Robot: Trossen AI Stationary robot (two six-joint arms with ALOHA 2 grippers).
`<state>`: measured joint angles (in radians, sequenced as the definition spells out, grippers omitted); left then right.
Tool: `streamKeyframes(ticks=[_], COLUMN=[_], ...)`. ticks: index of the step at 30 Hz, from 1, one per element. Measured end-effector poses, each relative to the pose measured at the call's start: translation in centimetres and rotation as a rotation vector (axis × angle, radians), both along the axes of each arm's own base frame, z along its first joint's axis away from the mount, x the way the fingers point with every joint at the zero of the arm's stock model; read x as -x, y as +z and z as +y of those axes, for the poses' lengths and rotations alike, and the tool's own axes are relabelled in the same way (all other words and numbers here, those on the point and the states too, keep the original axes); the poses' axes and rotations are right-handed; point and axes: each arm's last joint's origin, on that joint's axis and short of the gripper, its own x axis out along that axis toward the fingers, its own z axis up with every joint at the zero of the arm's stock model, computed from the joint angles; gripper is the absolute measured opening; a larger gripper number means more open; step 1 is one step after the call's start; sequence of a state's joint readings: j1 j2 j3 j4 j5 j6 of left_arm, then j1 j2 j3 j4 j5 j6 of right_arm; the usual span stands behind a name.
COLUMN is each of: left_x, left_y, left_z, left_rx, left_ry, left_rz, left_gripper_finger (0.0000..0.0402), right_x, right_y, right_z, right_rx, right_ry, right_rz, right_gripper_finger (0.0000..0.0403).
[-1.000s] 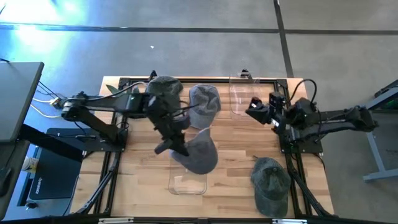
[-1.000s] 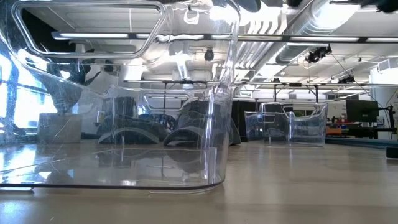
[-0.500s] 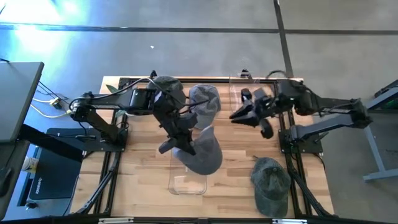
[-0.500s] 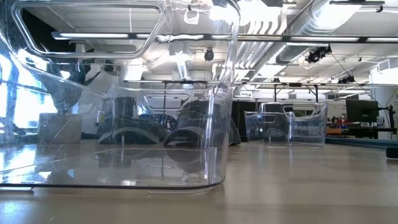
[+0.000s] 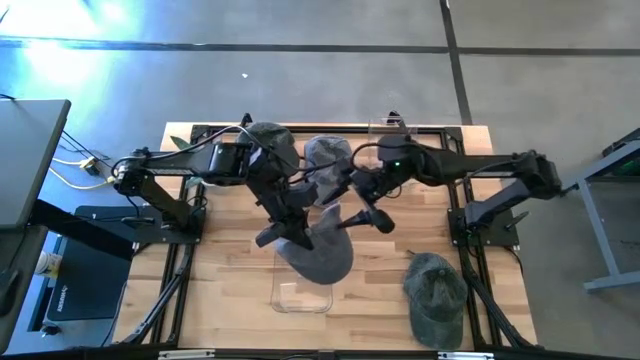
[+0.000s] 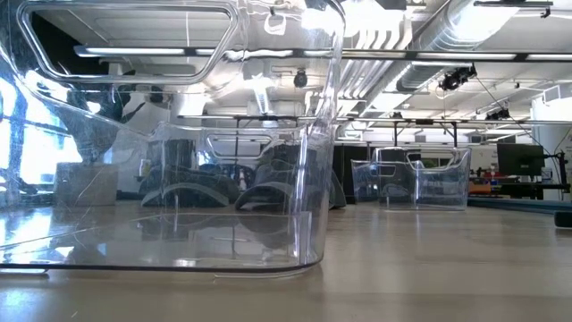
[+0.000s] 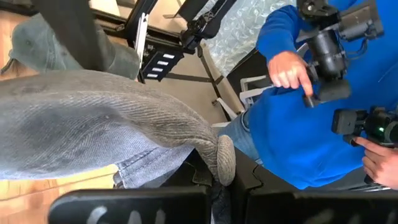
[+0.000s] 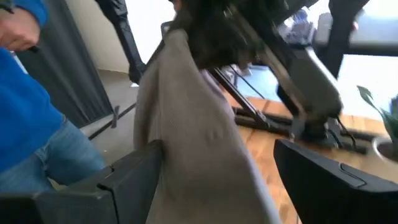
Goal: Pick & Place hat
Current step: Put the bottom gray cap into the bottom transparent bin
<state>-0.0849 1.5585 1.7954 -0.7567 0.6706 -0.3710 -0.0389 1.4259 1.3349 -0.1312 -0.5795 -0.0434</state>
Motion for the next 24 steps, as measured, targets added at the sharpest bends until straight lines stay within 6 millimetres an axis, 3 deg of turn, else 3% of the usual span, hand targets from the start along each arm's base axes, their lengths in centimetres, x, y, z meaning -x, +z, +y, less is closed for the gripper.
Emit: streamKeyframes(ticks=[7, 17, 24], left_x=[0.4, 0.4, 0.1], left_y=[-0.8, -0.9, -0.2], left_z=[0.2, 0.2, 0.1], left_rx=[-0.037, -0.049, -0.022], left_ry=[0.045, 0.061, 0.026], left_rz=[0.096, 0.101, 0.015], left_gripper_finger=[0.0005, 0.0005, 0.0005], right_x=[-1.1, -0.3, -0.3], right_y=[-1.0, -1.0, -0.7], right_z=[0.5, 2.7, 2.5], right_rx=[-0.040, -0.179, -0.099], right_ry=[0.131, 0.314, 0.078], right_rz=[0.011, 0.142, 0.105], right_gripper_finger=[0.0305, 0.0304, 0.0304])
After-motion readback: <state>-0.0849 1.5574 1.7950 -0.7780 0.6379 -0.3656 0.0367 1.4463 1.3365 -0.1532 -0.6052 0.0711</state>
